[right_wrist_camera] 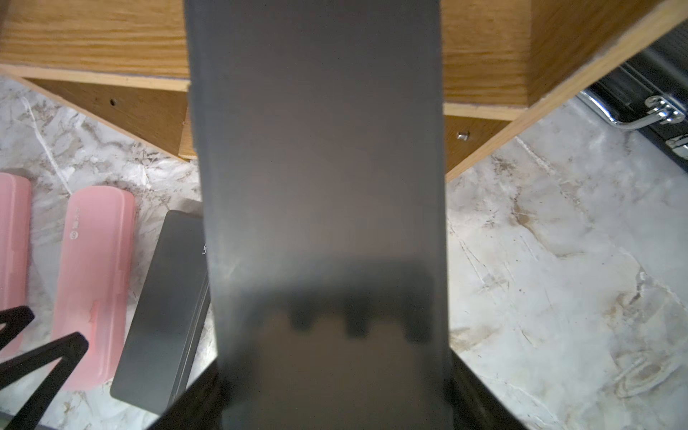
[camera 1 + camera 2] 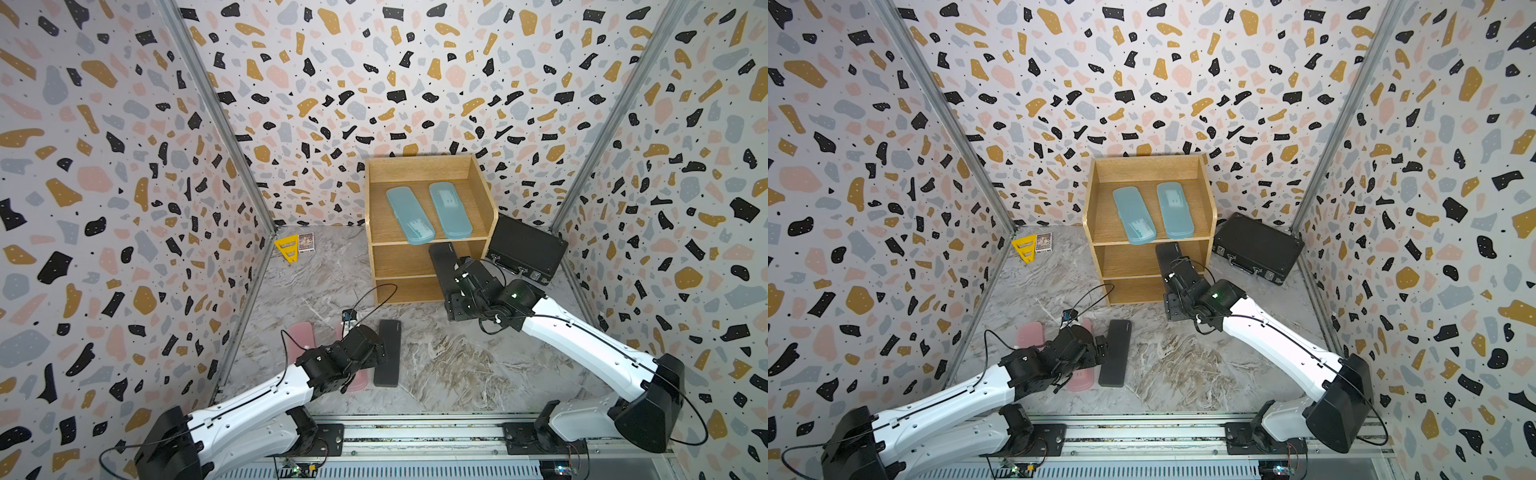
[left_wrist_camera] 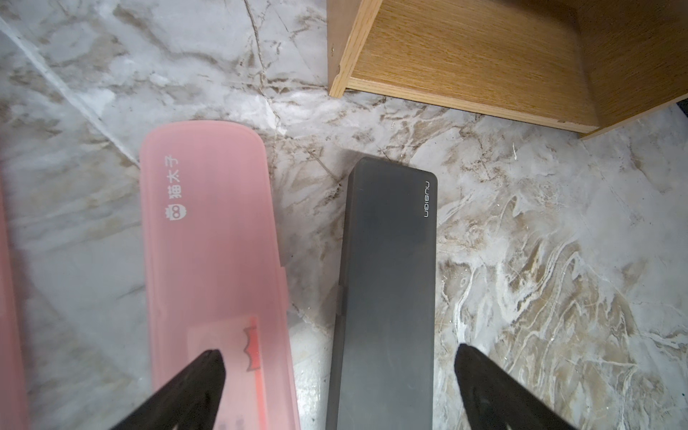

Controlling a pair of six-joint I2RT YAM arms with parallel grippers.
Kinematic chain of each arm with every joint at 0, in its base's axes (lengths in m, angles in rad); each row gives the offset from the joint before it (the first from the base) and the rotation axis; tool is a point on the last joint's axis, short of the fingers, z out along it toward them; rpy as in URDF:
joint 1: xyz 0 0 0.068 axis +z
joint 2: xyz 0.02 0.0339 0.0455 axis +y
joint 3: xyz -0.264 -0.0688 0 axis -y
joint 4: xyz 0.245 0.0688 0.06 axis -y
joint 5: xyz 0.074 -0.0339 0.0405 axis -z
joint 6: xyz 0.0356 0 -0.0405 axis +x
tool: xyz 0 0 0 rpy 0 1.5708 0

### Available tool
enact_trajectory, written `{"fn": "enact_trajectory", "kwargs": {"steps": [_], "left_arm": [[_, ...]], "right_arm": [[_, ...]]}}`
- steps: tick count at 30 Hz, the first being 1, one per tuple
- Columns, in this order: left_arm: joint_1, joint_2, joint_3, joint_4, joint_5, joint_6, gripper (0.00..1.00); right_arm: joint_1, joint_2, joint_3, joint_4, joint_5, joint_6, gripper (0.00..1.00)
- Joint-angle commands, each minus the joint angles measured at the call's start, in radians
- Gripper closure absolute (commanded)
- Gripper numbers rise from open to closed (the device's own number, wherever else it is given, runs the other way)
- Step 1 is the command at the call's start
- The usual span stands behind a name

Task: Place the pencil cases on the shelf according to color
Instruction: Place the pencil case on the shelf.

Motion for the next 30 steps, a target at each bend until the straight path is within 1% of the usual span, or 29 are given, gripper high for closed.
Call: {"fn": "enact_trajectory", "kwargs": {"steps": [1,4,7,10,13,16,25,26,30], "left_arm": [[-0.002,0.013,-0.004,0.038,0.0,0.017,0.0],[-0.002,0.03,0.003,0.045,0.001,0.021,0.0],[-0.003,0.045,0.005,0.058,0.005,0.024,0.0],[-0.002,0.061,0.005,0.073,0.01,0.024,0.0],[-0.002,0.078,0.012,0.078,0.011,0.029,0.0],[-0.002,0.09,0.015,0.081,0.01,0.032,0.0],[-0.003,0.105,0.02,0.094,0.01,0.038,0.0],[-0.003,0.106,0.021,0.094,0.009,0.039,0.0],[-0.001,0.122,0.028,0.098,0.008,0.05,0.0]], "right_arm": [[-0.022,-0.001,0.045,0.055,-0.012,-0.013,0.5],[-0.034,0.021,0.05,0.072,-0.026,-0.014,0.5],[-0.04,0.041,0.061,0.083,-0.034,-0.008,0.48],[-0.045,0.051,0.063,0.096,-0.039,-0.007,0.41],[-0.05,0.057,0.068,0.108,-0.041,-0.006,0.38],[-0.054,0.068,0.086,0.108,-0.046,-0.011,0.32],[-0.076,0.116,0.12,0.105,-0.04,-0.025,0.32],[-0.077,0.12,0.123,0.105,-0.037,-0.026,0.3],[-0.079,0.131,0.135,0.105,-0.029,-0.021,0.18]]}}
